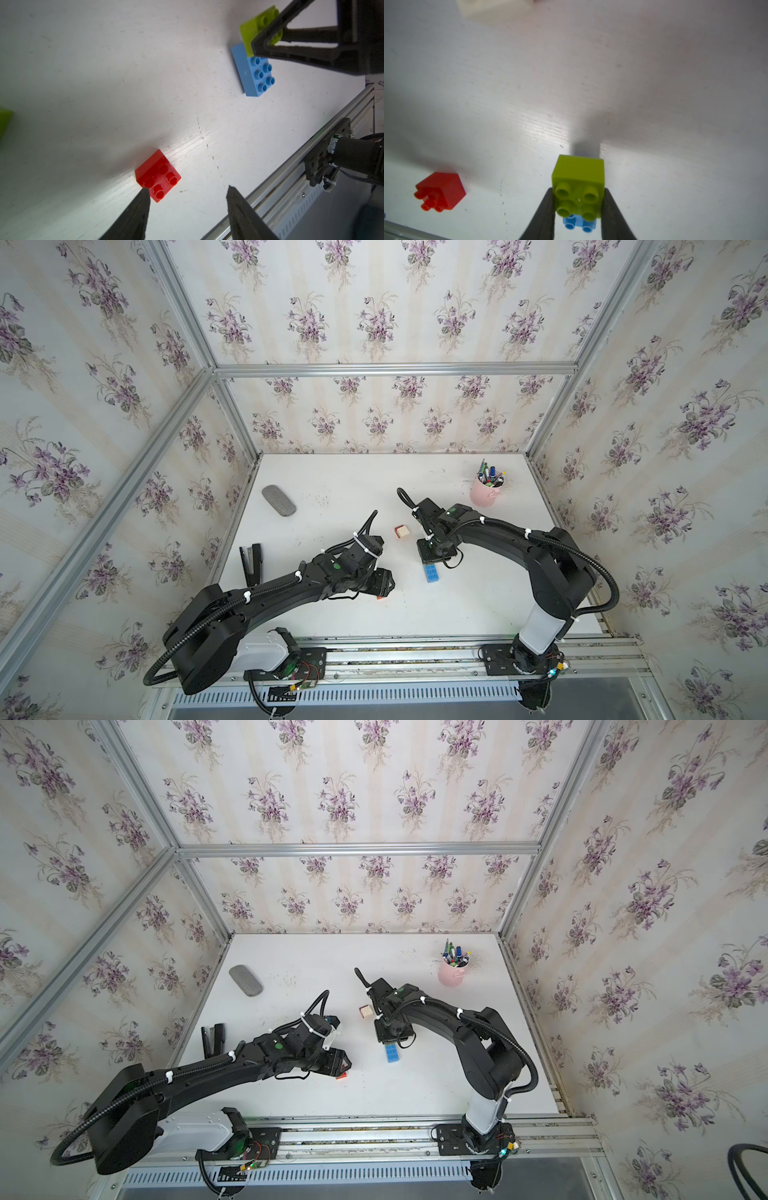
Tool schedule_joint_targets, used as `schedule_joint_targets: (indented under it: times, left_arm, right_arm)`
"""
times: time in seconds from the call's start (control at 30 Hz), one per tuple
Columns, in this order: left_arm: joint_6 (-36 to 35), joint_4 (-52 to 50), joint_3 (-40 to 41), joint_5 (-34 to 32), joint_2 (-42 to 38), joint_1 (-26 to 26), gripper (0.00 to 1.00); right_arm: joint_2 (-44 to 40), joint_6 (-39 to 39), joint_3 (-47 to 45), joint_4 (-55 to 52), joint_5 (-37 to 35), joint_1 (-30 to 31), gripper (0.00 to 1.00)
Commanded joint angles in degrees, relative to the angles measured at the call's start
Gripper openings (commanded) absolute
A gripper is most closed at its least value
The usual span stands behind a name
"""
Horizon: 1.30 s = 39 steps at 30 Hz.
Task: Assemble the letter y with lego
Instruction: Assemble the lego brick with the lego brick, then pick up the lego brick from the center of the board.
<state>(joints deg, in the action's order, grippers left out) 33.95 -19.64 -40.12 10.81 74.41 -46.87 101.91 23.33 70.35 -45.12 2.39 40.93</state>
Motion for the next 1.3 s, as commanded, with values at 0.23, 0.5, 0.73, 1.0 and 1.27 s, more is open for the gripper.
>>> schedule_joint_targets:
  times: [0.23, 0.5, 0.73, 1.0, 1.27]
  left_arm:
    - [1.73, 0.65, 1.27, -3.86, -2.15, 0.03, 0.62]
    - [2.78, 0.67, 1.80, -5.97, -2.64, 0.12, 0.63]
    - [3.66, 0.24, 1.63, -7.72, -3.25, 0.59, 0.65]
    - [8.89, -3.85, 4.79, -10.87, -10.14, 5.49, 0.64]
    - [12.44, -12.76, 6.96, -12.64, -16.58, 11.20, 0.61]
  right_arm:
    - [5.98, -0.40, 5.39, 1.56, -0.39, -0.25, 0.25]
    - [7.30, -0.48, 6.44, 1.71, -0.64, -0.41, 0.39]
    - [4.41, -0.66, 7.39, 0.66, -2.22, -0.50, 0.53]
    - [-1.27, -1.44, 6.79, 3.05, 1.96, 1.23, 0.53]
    - [-1.09, -3.35, 4.78, 5.11, 7.72, 8.43, 0.53]
